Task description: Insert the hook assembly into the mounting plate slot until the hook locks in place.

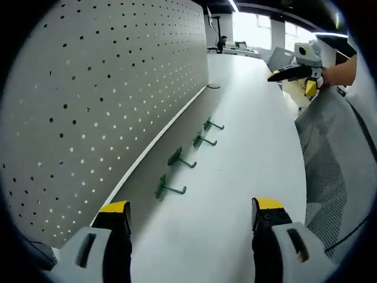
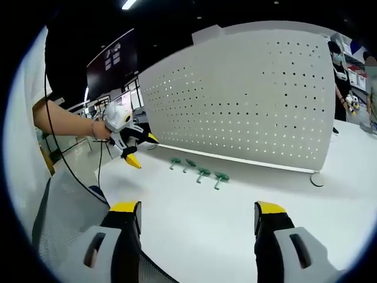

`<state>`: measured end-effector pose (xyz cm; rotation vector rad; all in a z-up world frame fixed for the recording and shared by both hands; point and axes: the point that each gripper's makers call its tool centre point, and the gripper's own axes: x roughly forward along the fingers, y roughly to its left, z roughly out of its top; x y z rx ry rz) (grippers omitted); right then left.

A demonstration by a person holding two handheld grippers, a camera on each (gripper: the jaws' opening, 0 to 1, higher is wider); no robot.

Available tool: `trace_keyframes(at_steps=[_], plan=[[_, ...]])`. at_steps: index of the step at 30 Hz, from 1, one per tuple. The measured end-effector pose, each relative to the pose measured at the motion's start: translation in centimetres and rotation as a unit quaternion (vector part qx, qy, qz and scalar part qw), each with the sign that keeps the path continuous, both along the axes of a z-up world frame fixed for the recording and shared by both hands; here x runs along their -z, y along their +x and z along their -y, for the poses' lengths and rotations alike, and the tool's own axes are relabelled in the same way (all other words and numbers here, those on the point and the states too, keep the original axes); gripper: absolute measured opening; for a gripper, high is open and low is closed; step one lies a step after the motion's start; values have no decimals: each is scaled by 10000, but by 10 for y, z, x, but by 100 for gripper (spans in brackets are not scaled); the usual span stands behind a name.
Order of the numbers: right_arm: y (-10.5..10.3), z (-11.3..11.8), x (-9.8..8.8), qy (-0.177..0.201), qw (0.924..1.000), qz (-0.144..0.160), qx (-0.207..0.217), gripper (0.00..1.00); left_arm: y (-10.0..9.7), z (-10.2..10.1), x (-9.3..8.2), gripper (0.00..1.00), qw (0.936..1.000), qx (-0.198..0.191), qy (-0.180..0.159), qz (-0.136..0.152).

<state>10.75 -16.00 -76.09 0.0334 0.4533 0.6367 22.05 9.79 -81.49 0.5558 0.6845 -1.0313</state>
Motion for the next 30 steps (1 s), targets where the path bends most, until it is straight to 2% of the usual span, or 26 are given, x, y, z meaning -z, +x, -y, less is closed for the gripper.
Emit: trace_keyframes(at_steps=[17, 30], plan=[[-3, -1, 8, 1, 9999, -107, 34, 76, 22, 1, 25, 85, 9966, 532, 579, -232], [-3, -2, 10, -2, 9999, -145, 46, 76, 26, 7, 42, 84, 9884, 1108, 935, -448]])
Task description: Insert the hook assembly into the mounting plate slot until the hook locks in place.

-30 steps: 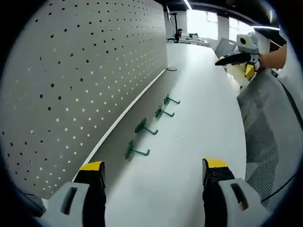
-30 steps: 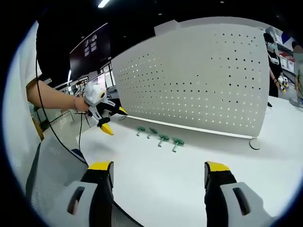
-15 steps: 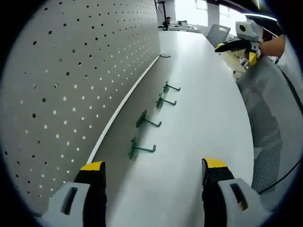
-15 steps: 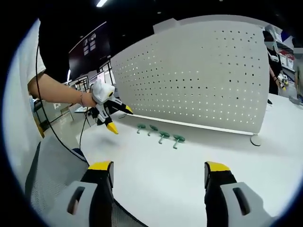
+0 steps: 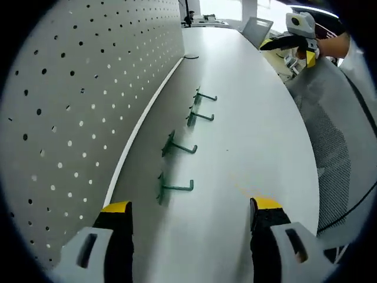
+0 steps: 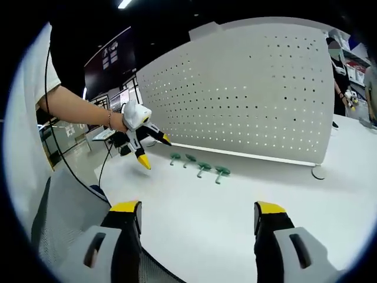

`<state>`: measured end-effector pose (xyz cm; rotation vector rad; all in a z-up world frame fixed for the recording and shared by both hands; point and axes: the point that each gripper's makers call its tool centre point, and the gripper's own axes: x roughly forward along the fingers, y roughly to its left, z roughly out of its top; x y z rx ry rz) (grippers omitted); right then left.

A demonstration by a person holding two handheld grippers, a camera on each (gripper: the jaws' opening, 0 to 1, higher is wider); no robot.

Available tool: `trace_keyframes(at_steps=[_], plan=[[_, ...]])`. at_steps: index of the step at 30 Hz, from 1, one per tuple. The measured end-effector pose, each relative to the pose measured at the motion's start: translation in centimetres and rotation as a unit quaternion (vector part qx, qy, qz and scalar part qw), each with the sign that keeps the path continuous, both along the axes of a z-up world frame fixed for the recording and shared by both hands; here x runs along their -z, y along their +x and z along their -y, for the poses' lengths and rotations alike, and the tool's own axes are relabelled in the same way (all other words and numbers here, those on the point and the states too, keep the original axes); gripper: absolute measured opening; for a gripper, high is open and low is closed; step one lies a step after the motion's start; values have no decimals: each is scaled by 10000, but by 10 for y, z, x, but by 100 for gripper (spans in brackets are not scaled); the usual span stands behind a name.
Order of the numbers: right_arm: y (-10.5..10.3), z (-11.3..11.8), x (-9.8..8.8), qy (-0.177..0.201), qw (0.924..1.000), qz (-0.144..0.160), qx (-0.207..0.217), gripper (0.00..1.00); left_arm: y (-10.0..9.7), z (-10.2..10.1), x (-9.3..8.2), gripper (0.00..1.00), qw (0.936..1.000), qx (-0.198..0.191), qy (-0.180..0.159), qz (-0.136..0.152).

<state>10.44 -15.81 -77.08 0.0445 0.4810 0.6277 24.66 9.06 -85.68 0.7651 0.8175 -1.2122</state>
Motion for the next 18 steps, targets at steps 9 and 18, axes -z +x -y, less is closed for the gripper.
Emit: trace_keyframes(at_steps=[9, 18], plan=[[-1, -1, 1, 5, 10000, -28, 14, 75, 3, 3, 10, 83, 9993, 277, 203, -123], [-2, -1, 3, 13, 10000, -68, 8, 75, 9, 9, 18, 82, 9984, 391, 322, -257]])
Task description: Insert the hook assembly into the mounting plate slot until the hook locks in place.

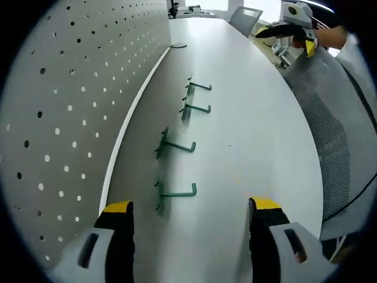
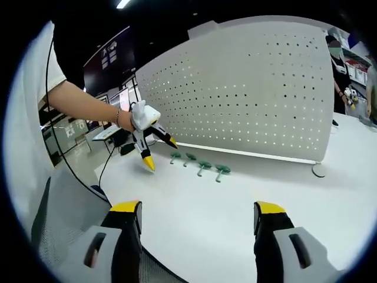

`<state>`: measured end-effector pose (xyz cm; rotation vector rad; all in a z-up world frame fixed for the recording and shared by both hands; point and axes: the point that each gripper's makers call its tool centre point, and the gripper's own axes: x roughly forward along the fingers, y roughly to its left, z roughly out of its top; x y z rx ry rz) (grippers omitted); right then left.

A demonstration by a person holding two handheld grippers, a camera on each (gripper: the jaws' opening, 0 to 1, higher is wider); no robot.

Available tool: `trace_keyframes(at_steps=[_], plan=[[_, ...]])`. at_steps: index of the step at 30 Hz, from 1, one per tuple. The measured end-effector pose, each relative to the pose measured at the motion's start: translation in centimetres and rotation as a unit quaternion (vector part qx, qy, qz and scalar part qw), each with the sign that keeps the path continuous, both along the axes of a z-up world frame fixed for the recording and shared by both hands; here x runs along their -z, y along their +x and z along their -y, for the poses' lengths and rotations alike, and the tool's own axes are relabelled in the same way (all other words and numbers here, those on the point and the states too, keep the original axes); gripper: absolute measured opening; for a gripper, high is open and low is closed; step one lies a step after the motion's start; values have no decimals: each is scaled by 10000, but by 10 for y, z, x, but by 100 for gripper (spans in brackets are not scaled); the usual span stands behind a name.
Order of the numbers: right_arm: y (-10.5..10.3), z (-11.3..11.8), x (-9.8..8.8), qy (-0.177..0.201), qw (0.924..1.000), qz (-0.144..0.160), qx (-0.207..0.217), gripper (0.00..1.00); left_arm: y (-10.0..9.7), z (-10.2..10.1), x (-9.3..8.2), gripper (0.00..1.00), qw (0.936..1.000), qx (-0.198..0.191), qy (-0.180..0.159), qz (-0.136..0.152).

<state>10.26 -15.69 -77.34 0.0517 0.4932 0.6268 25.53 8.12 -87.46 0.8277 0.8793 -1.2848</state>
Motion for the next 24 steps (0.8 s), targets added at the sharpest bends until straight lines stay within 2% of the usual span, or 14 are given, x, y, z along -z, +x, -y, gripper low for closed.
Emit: trace_keyframes(at_steps=[8, 24], plan=[[0, 1, 1, 7, 10000, -25, 19, 75, 0, 0, 12, 82, 9995, 140, 189, -227], [2, 3, 2, 53, 10000, -32, 79, 74, 8, 2, 10, 77, 9996, 212, 136, -120]])
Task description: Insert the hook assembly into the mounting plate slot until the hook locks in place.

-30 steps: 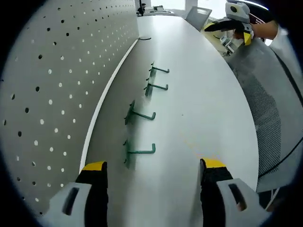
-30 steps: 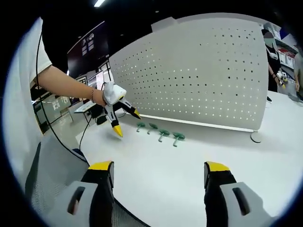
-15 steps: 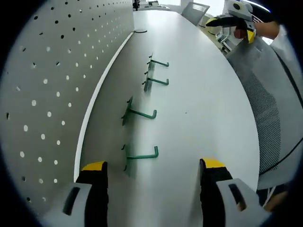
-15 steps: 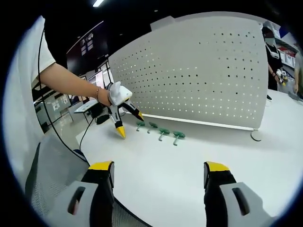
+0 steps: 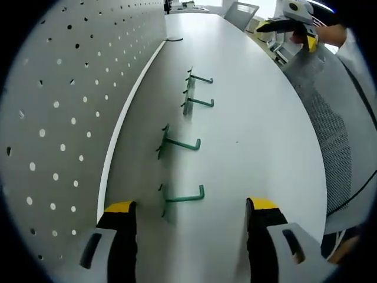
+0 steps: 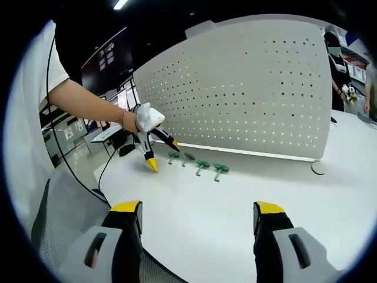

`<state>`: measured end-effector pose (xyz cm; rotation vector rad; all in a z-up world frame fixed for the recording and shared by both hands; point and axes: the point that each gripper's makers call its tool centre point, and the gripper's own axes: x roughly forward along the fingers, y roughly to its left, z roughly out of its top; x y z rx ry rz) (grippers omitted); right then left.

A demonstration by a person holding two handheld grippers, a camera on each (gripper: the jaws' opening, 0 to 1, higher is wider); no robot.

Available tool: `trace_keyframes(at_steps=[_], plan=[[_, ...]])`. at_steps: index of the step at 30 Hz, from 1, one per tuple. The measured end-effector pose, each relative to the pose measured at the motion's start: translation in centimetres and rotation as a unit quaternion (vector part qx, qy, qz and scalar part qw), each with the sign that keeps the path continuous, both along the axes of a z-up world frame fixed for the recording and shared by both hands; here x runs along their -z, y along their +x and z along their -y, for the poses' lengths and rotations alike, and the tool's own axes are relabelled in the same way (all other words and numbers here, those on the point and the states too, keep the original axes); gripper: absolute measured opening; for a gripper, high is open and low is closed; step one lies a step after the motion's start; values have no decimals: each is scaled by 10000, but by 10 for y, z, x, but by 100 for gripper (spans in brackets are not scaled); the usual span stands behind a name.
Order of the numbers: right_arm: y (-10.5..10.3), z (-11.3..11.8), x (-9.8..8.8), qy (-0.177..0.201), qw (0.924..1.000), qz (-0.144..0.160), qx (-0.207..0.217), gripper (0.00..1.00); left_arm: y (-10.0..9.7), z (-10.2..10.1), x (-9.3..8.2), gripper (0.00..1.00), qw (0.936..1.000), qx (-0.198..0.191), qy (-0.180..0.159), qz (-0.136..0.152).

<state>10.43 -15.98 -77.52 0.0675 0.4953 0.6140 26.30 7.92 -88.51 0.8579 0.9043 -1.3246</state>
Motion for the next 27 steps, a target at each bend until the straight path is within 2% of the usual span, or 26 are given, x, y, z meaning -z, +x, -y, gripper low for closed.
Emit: trace_keyframes(at_steps=[2, 6, 11, 18, 27], plan=[[0, 0, 0, -9, 10000, -1, -3, 74, 2, 0, -1, 72, 10000, -17, -2, -2], [1, 2, 0, -24, 10000, 0, 33, 74, 9, -2, -4, 55, 9999, -143, -22, 15], [1, 2, 1, -17, 10000, -4, 44, 74, 12, -3, -4, 42, 9996, -295, 18, 27], [1, 3, 0, -27, 10000, 9, 47, 74, 15, -3, -5, 37, 9987, -514, -13, 52], [1, 2, 0, -19, 10000, 22, 59, 74, 20, -6, -5, 21, 9980, -621, -39, 144]])
